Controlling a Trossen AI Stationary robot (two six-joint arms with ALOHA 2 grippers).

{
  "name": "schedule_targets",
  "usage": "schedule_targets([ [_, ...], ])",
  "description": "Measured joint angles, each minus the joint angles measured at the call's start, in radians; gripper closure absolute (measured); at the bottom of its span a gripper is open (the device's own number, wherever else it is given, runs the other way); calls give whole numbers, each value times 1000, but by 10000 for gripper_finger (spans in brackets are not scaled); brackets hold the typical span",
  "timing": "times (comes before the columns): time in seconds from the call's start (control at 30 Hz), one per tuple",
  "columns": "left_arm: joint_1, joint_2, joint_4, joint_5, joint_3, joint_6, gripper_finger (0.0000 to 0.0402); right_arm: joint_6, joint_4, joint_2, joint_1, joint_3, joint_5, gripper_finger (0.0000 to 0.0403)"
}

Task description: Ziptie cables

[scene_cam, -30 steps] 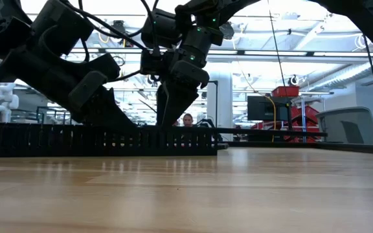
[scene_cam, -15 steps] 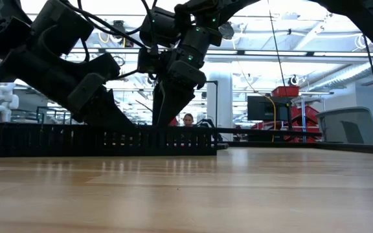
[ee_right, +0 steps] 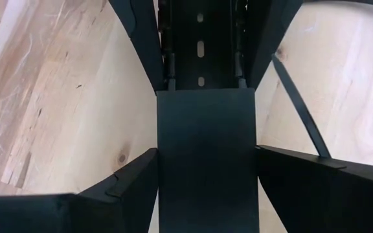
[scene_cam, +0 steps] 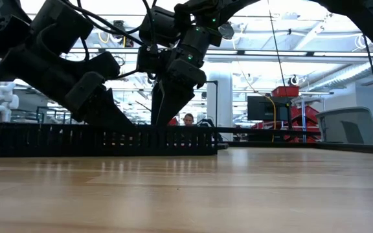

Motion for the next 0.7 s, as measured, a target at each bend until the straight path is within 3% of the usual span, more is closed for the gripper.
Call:
schedule_targets([
  [0.4, 3, 0, 3, 42, 1, 12, 162, 4, -2, 0, 1, 0, -7, 165],
  [0.7, 2, 0, 4, 75, 3, -28, 89, -1, 9, 0, 1, 1, -5, 165],
])
